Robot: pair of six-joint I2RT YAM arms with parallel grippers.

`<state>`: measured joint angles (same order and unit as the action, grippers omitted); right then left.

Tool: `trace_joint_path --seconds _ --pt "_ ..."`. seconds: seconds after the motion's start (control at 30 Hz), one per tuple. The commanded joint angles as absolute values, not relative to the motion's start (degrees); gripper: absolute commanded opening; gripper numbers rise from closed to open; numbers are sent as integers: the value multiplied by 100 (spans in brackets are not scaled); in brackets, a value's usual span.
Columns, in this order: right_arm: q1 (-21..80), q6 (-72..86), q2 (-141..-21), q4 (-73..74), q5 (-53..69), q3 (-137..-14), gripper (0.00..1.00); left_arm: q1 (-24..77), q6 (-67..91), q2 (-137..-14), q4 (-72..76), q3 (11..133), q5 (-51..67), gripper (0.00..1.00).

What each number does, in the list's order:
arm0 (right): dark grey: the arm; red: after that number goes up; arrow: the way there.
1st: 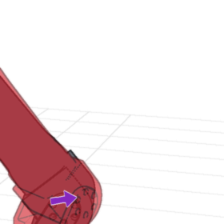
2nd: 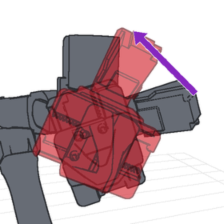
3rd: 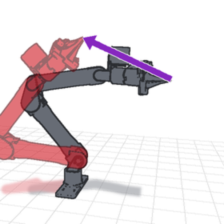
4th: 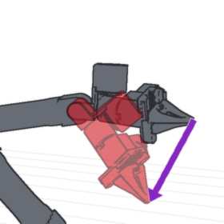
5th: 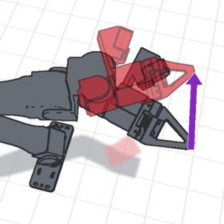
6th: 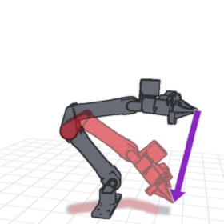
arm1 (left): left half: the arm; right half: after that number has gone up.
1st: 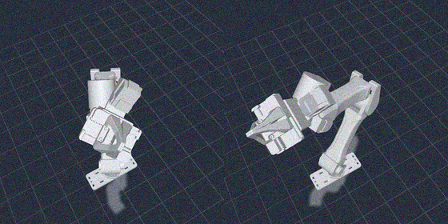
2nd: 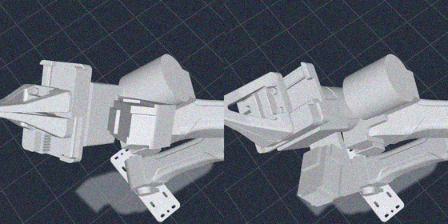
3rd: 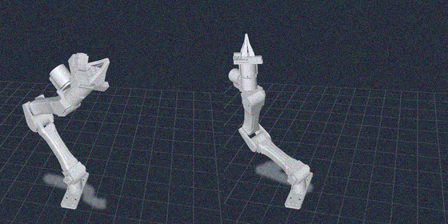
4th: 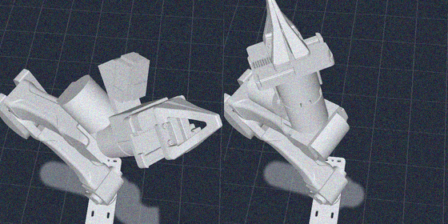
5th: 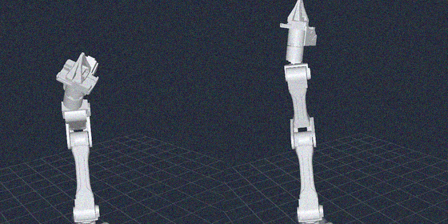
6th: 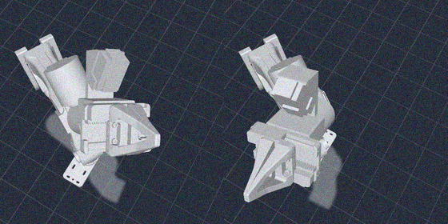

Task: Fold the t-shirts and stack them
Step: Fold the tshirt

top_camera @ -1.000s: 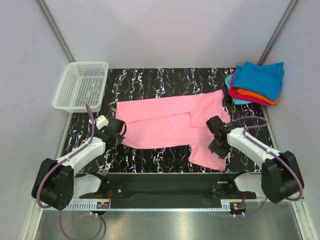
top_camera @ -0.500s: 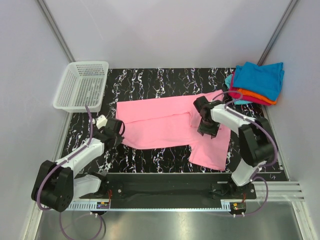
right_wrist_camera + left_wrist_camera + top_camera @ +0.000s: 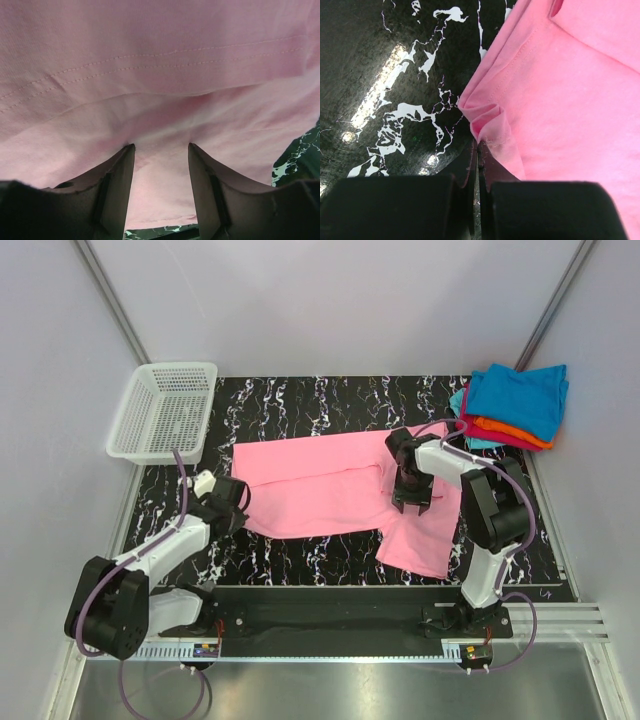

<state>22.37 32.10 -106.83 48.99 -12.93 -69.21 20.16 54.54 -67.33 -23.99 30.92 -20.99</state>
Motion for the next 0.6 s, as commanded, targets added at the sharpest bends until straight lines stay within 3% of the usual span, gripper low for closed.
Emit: trace_joint_path --seconds 0.0,0.3,0.57 --pt "2119 3120 -11127 4131 -678 -6803 56 1986 5353 -6820 -2250 3260 -2074 0" --pt "1573 2787 -11153 3946 360 -6978 55 1811 5142 -7574 -2118 3909 -1978 0" --pt "1397 2470 -11206 4192 229 -7093 55 1424 4694 -8525 -1951 5148 -1925 0"
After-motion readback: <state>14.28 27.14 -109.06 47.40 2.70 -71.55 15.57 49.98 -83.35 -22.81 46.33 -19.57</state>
